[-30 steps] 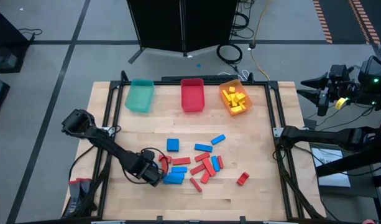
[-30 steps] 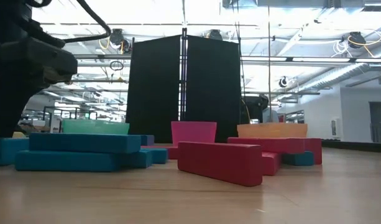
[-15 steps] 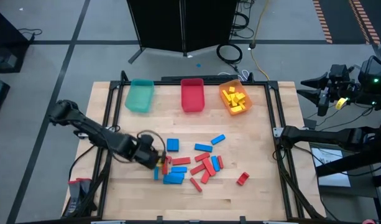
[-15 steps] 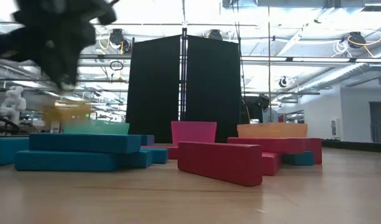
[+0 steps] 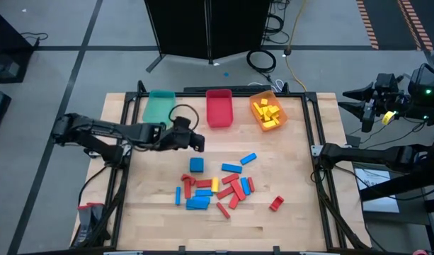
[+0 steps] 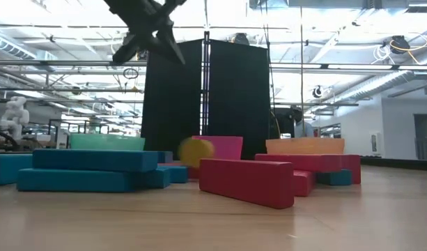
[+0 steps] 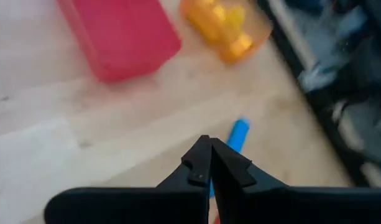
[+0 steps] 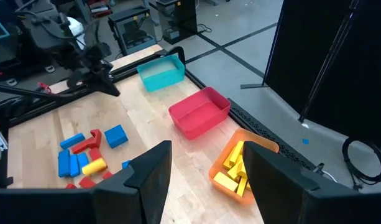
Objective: Sort blocks
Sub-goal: Put the yellow block into the orange bin
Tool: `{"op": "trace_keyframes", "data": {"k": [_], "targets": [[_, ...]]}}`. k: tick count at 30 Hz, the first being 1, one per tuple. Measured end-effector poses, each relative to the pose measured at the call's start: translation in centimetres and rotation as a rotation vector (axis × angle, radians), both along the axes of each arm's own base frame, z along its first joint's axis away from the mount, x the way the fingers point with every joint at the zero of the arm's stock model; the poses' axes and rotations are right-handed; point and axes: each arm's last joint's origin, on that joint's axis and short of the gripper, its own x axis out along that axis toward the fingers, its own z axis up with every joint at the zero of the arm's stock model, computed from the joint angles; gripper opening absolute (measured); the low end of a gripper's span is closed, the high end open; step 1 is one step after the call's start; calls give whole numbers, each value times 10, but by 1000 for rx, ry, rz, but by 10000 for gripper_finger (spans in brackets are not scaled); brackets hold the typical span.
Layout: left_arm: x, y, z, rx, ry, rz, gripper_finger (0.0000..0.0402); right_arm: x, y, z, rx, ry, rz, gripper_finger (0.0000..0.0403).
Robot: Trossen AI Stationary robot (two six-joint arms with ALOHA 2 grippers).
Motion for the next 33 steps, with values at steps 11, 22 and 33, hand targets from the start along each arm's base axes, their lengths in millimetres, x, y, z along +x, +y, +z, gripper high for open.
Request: {"op": "trace_keyframes", "data": {"k": [11,22,33], "targets": [[20,-16,9,547,-7,-780,30,1,0,-1,7,0,-2,196],[30,-20,-20,804,127,-1246,144,24,-15,-24,116,105,-22,196],[69,-45,-33,1013,176,-1565,233,50,-26,-49,244,164,106,196]]}}
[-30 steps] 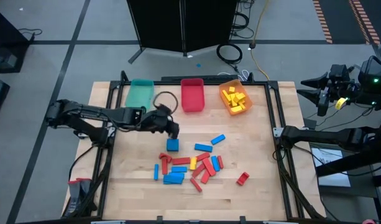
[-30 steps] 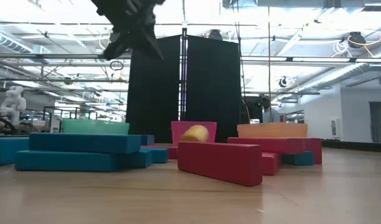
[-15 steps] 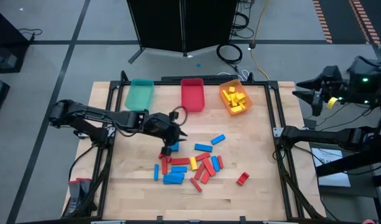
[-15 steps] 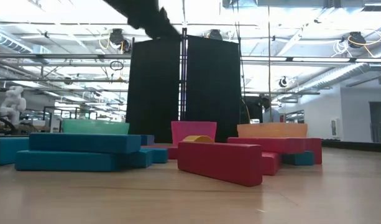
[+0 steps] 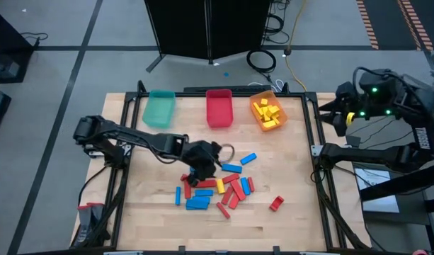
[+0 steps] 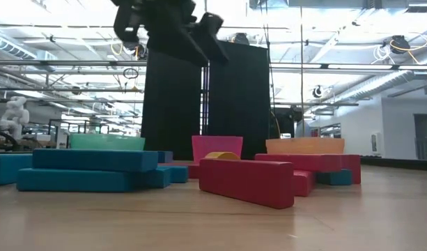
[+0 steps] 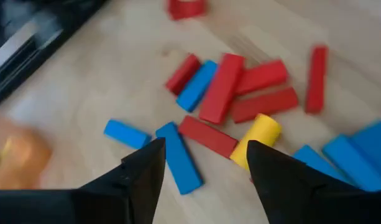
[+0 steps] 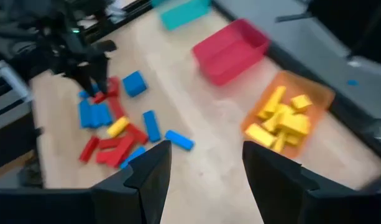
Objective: Sort blocks
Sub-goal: Put the yellow block into the orange bin
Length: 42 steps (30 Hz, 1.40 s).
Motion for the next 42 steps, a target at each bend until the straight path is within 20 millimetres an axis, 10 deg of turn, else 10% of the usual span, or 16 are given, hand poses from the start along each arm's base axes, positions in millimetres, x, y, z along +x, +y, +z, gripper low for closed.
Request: {"op": "trace_keyframes", "data": {"k": [21,42], "targets": [[33,-29,-52,281,186,-412,235,-13,10,-2,-14,-50,34,196],[65,-34,-81,353,263,-438,235,-27,18,-1,-15,-94,10,196]]}}
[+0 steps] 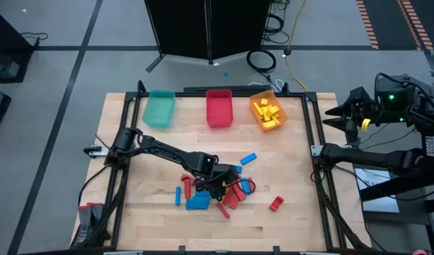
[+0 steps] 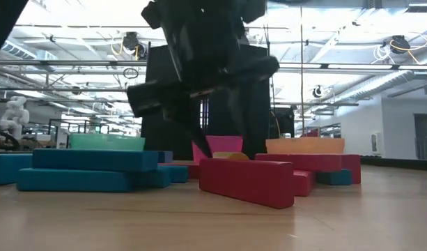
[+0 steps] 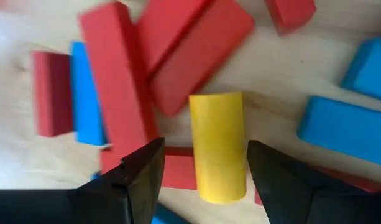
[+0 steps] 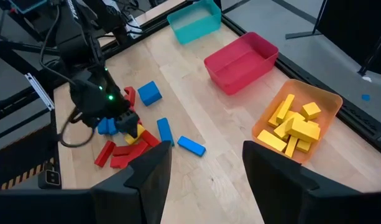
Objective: Sort blocks
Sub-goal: Put the yellow block into the orange bin
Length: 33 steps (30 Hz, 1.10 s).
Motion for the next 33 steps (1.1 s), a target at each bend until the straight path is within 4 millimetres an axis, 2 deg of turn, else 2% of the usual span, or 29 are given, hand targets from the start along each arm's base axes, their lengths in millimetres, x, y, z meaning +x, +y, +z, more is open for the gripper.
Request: {"op": "trace_keyframes", "data": {"k": [15,21,26,29,33], "targets": [[-1,-2,4,-43,30,7,235,0,0,0,-6,2,4,196],[2,-2,-11,-50,59,5,235,0,0,0,-6,2,4,196],[5,-3,-15,-68,49,46,231,0,0,0,-6,2,4,196],[5,-2,-21,-63,70,56,204,0,0,0,-6,2,4,196],[5,-2,-23,-68,82,78,133,0,0,0,-6,2,3,196]]}}
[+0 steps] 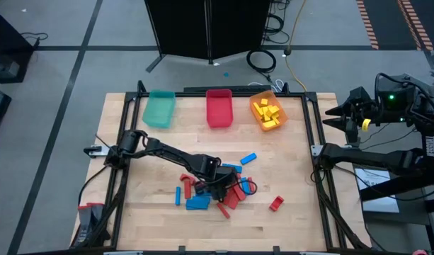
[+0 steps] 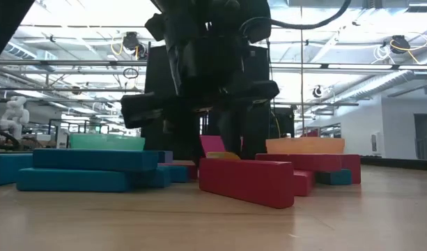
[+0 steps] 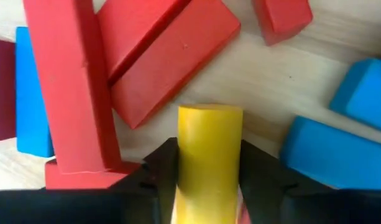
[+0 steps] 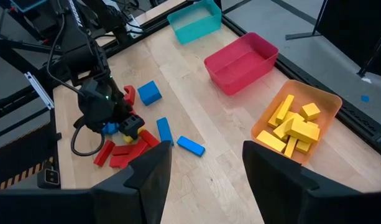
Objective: Sort blocks
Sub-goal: Put the yellow block into the orange bin
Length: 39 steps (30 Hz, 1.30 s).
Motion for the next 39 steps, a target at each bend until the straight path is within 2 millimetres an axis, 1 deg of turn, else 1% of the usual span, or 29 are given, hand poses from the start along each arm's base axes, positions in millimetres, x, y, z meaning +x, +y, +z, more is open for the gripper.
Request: {"op": "trace_keyframes", "data": {"k": [7,11,13,16,20,23,27,29,33,35,37,39], "targets": [[2,0,-1,-20,4,59,132,0,0,0,0,0,0,196],[6,1,7,-9,23,167,132,0,0,0,0,0,0,196],[11,4,17,-21,12,232,132,0,0,0,0,0,0,196],[20,11,42,-75,-58,330,132,0,0,1,-4,-6,0,196],[27,29,70,-140,-120,476,132,1,0,1,-7,-11,0,196],[31,50,93,-159,-191,606,132,1,0,1,-7,-11,0,196],[40,86,126,-234,-420,834,132,1,0,1,-7,-11,0,196],[47,111,138,-312,-568,952,132,1,0,1,-7,-11,0,196],[56,165,161,-538,-857,1131,132,1,0,1,-7,-11,0,196],[60,188,165,-638,-984,1168,132,1,0,1,-7,-10,0,196],[64,207,158,-695,-1057,1198,132,1,0,1,-11,-9,1,196],[69,223,146,-755,-1110,1229,132,1,0,1,-20,-7,6,196]]}}
